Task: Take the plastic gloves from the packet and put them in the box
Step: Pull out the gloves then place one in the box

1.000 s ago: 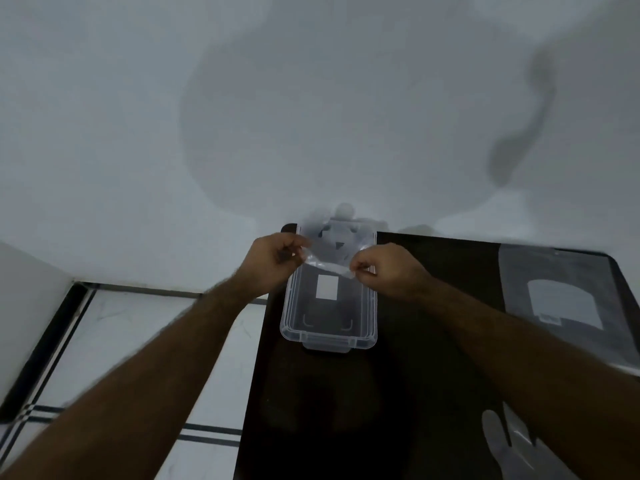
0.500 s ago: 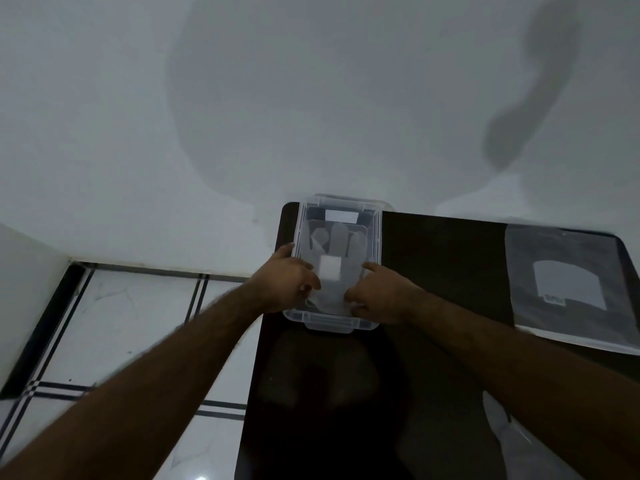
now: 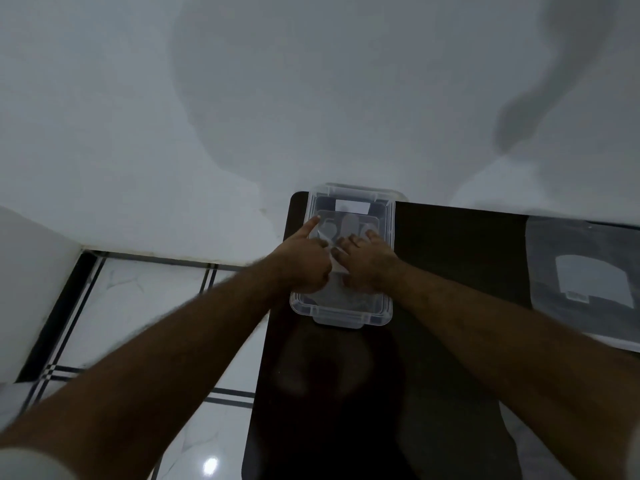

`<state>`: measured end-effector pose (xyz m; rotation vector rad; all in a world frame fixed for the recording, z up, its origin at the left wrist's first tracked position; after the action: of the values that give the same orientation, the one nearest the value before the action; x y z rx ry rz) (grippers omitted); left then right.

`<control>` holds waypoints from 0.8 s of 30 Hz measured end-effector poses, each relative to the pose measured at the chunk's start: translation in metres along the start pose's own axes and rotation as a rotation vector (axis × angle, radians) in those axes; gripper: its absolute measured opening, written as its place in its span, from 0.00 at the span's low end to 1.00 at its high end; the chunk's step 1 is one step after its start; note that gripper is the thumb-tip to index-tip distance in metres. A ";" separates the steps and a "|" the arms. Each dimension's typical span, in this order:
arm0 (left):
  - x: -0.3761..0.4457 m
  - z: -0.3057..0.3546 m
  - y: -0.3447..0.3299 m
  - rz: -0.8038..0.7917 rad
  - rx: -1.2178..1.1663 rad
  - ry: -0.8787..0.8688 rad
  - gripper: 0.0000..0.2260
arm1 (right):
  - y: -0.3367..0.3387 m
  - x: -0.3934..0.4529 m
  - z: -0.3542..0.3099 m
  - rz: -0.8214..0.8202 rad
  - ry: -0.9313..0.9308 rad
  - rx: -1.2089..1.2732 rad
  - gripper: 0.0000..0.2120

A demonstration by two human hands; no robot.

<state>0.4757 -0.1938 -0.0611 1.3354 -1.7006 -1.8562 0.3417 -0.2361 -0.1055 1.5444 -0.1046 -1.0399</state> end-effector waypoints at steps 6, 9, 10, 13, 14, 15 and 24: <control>0.007 0.004 -0.011 -0.058 -0.004 0.059 0.15 | 0.005 0.007 0.002 0.066 -0.094 -0.050 0.43; 0.004 0.005 -0.010 -0.053 -0.041 0.073 0.15 | 0.012 0.006 0.002 0.176 -0.078 0.042 0.36; 0.001 0.006 -0.010 -0.048 -0.044 0.072 0.15 | 0.015 0.008 0.002 0.201 -0.076 0.071 0.35; -0.002 0.008 -0.018 -0.047 -0.034 0.081 0.15 | 0.024 0.019 0.005 0.207 -0.083 0.139 0.34; -0.003 0.009 -0.019 -0.052 -0.027 0.076 0.15 | 0.027 0.024 0.006 0.188 -0.087 0.133 0.34; -0.003 0.009 -0.019 -0.057 -0.016 0.077 0.15 | 0.031 0.028 0.008 0.172 -0.093 0.113 0.32; -0.001 0.012 -0.013 -0.107 0.012 0.057 0.13 | 0.049 0.048 0.024 0.188 -0.271 0.153 0.29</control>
<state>0.4717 -0.1817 -0.0742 1.4966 -1.6447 -1.8488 0.3779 -0.2968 -0.0876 1.4898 -0.5182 -1.1044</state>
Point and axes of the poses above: each hand's wrist, its own x-axis towards the middle knuckle, its own y-axis out of the back of the hand, z = x × y, the point moved 4 cm from there along x, towards the middle knuckle, and after that the axes turned 1 degree about x, right-handed, at the moved point
